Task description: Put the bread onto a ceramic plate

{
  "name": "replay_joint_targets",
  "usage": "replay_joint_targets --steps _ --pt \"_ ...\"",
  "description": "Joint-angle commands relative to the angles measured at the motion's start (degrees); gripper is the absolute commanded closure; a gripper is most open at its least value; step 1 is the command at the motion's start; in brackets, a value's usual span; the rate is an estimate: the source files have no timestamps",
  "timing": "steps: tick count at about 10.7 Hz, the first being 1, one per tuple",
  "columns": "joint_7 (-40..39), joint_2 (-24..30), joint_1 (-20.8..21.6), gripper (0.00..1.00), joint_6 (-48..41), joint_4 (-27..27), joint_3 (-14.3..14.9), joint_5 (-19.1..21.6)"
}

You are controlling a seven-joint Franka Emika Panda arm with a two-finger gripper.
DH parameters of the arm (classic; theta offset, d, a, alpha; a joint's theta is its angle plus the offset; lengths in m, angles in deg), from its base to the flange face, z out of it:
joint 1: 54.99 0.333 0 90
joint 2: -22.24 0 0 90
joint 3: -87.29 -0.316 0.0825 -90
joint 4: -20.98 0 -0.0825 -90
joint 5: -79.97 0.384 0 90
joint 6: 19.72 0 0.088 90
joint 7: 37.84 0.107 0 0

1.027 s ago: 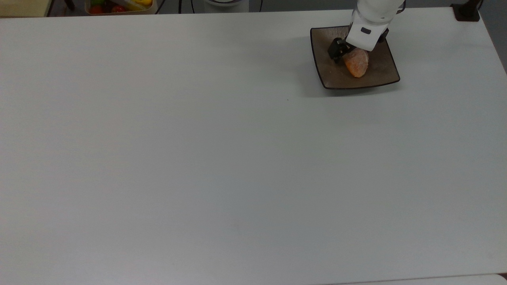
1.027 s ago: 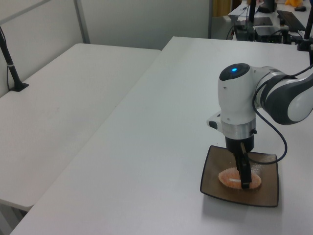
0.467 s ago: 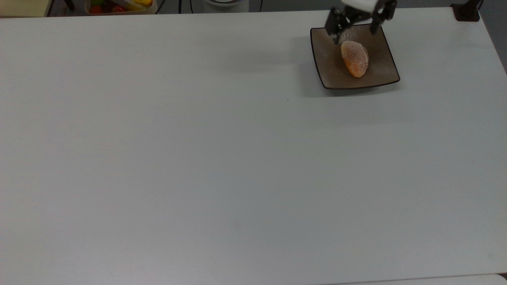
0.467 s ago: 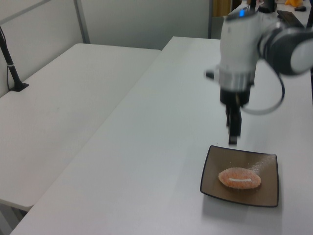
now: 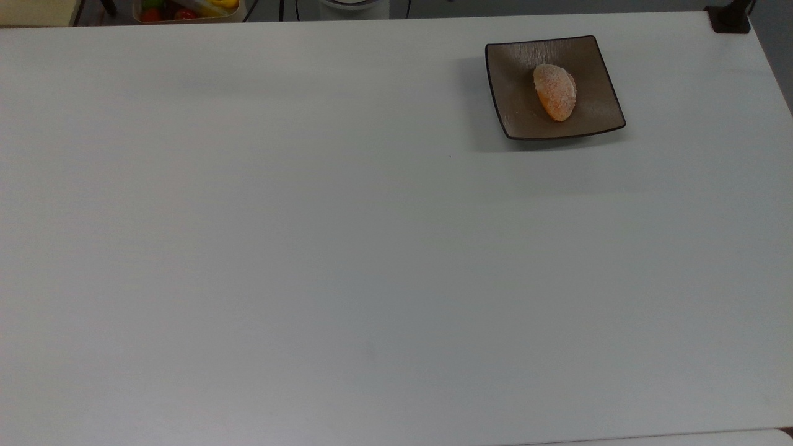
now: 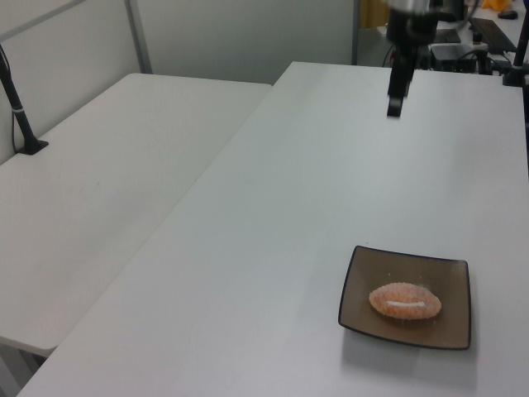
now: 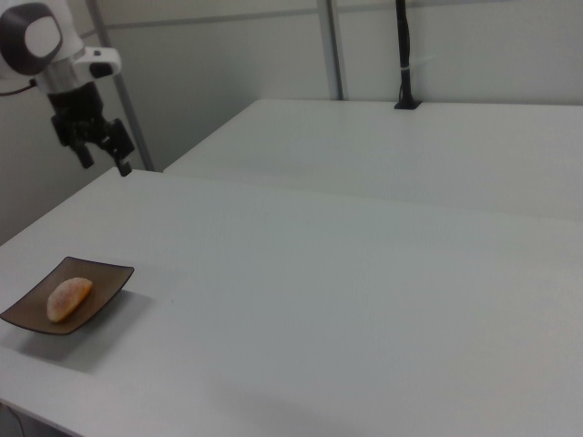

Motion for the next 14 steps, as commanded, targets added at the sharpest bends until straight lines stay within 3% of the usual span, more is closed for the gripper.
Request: replay_joint_targets --steps 1,3,6,8,11,14 --pt "0.74 1.36 1.01 0.0 -2.29 2.17 8.05 -0.01" --pt "-2.31 1.45 -0.03 0.0 -2.21 1.82 11.32 -0.01" --pt "-13.19 0.93 -5.92 0.0 -0.46 0.5 11.34 0.43" --pt "-19.27 0.93 -8.03 0.0 4.36 -1.87 10.03 0.43" --pt "-25.0 -0.48 -12.25 0.0 4.74 -1.87 4.49 0.52" --pt "-25.18 -0.22 -12.08 0.0 4.3 -2.4 4.39 0.52"
